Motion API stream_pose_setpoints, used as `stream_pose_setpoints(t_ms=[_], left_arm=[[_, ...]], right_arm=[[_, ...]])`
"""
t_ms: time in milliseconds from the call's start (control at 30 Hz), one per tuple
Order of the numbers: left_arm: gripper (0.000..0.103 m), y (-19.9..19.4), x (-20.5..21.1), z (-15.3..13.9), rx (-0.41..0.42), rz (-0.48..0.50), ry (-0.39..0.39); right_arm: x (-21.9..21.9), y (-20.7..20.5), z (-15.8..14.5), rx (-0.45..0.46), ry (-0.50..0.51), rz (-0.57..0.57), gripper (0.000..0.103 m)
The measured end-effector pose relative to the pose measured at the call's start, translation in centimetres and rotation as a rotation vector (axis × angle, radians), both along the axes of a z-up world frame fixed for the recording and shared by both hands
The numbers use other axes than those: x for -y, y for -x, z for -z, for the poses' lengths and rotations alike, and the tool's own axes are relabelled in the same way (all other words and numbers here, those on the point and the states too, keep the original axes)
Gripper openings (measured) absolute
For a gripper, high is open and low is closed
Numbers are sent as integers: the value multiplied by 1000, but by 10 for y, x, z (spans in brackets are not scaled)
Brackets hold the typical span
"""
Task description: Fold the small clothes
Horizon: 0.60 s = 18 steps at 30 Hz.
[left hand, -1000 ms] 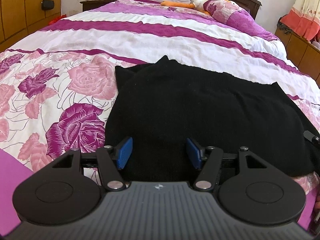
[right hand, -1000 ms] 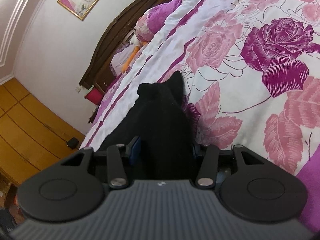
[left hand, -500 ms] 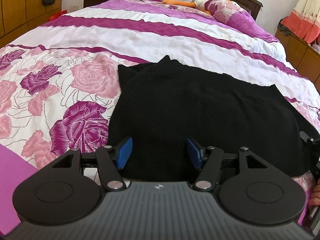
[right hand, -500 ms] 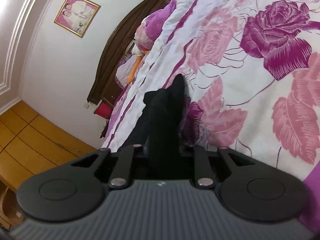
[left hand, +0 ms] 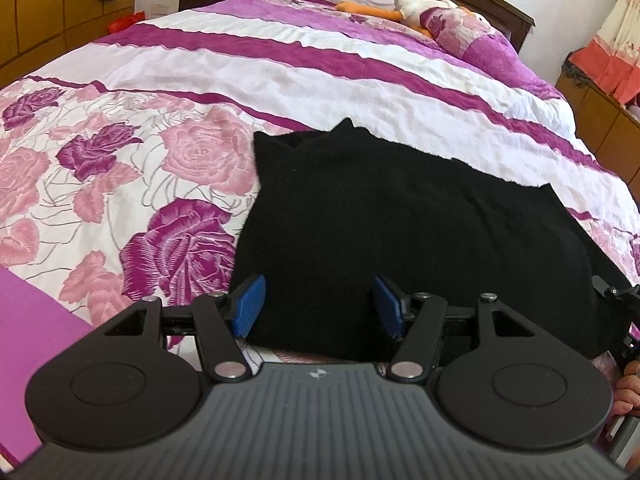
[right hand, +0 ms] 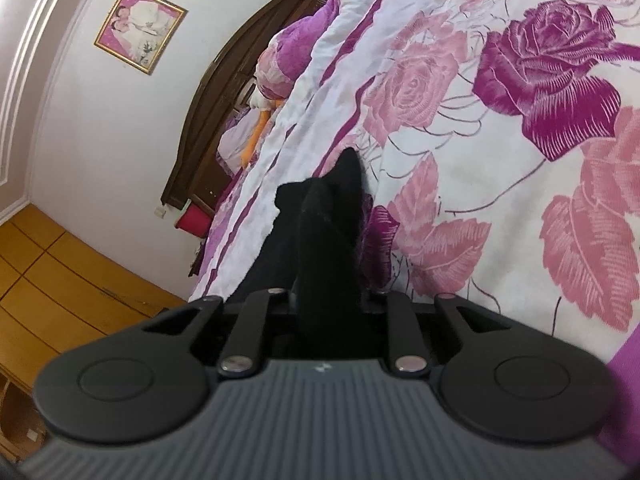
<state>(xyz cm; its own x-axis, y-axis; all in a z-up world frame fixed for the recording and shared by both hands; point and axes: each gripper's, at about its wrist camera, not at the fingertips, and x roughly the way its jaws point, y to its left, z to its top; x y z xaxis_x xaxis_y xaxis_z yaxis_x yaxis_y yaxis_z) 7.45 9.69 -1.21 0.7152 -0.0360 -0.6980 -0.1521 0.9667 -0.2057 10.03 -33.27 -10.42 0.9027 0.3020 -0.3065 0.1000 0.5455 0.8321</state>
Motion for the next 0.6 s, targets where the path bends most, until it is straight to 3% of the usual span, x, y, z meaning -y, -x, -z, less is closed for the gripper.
stream_pose_setpoints(t_ms=[267,600], left_arm=[[66,6,-18,-4,0,-23,-8],[66,9,-43,-7,3,-39,-29]], right_arm=[[-12,1,-32,81,106,-11,16],[-51,-15,-95,197,198,-122,16]])
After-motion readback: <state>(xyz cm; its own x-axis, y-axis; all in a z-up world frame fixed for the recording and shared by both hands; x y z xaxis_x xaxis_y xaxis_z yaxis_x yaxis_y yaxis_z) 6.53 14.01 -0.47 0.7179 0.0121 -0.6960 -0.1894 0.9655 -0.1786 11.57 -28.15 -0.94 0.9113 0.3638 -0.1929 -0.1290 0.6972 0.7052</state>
